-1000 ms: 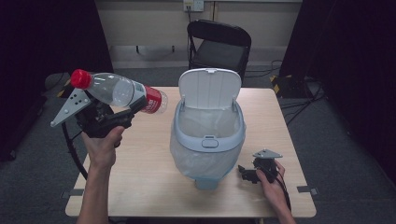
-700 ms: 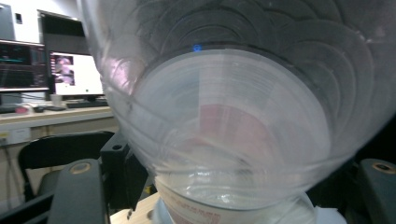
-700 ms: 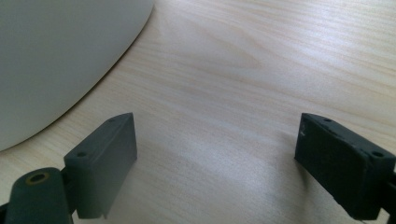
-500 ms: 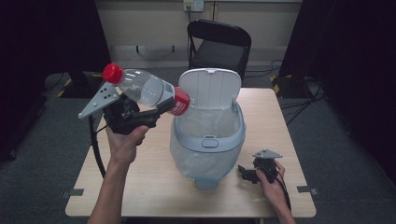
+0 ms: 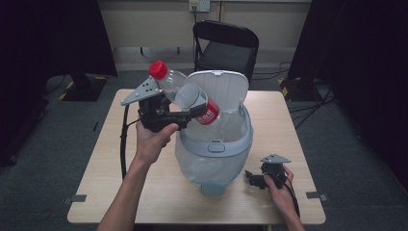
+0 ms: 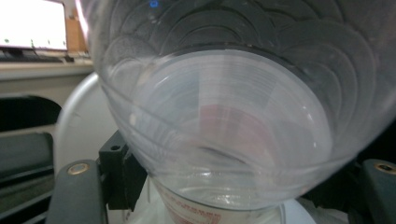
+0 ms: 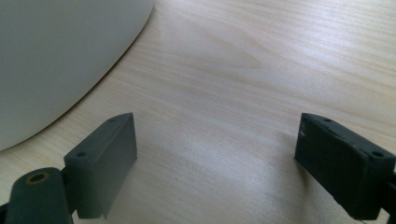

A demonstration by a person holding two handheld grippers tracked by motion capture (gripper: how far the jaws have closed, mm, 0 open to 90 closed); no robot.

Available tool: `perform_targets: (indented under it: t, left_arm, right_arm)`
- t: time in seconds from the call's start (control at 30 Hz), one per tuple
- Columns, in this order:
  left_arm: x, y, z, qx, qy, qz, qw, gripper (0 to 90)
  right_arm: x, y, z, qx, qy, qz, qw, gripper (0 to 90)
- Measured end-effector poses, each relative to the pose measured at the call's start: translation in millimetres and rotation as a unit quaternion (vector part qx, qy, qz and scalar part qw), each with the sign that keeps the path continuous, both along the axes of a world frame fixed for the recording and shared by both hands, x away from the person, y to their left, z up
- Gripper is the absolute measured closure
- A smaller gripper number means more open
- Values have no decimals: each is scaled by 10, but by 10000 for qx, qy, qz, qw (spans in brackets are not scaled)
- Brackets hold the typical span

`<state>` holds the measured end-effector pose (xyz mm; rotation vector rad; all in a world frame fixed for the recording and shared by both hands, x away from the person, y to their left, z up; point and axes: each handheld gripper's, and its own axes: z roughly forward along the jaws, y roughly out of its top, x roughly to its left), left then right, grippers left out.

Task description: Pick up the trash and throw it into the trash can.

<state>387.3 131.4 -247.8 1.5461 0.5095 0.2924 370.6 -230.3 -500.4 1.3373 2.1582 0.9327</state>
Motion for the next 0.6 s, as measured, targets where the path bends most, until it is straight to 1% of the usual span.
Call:
perform_targets:
  t: [0.03, 0.1, 0.17, 0.23, 0.27, 0.3, 0.37, 0.43, 0.47, 0.6]
  left_arm:
    - [18, -16, -13, 63, 34, -18, 10000, 272]
    - [49, -44, -33, 75, 114, -126, 9998, 270]
    - [80, -74, -42, 174, 182, -181, 9995, 269]
    - [105, -100, -50, 329, 197, -170, 9991, 267]
    - [112, -114, -60, 345, 230, -179, 9990, 265]
    - [115, -124, -68, 425, 262, -171, 9986, 262]
    - [103, -142, -91, 492, 260, -189, 9983, 253]
    - [96, -150, -106, 488, 263, -222, 9982, 241]
    - [94, -158, -107, 501, 237, -200, 9983, 235]
    - [99, -161, -103, 472, 261, -240, 9983, 239]
  right_arm:
    - [0, 0, 0, -3, -3, -1, 10000, 116]
    - [0, 0, 0, -3, -4, -1, 10000, 116]
    - [0, 0, 0, -1, -1, 0, 10000, 116]
    - [0, 0, 0, 1, 1, 0, 10000, 116]
    - [1, -1, 0, -4, -5, 0, 10000, 116]
    - [0, 0, 0, -3, -4, 0, 10000, 116]
    - [0, 0, 0, -2, -3, -2, 10000, 116]
    - [0, 0, 0, 0, -1, 3, 10000, 116]
    - [1, -1, 0, -4, -3, 0, 10000, 116]
    - [0, -1, 0, -3, -3, 0, 10000, 116]
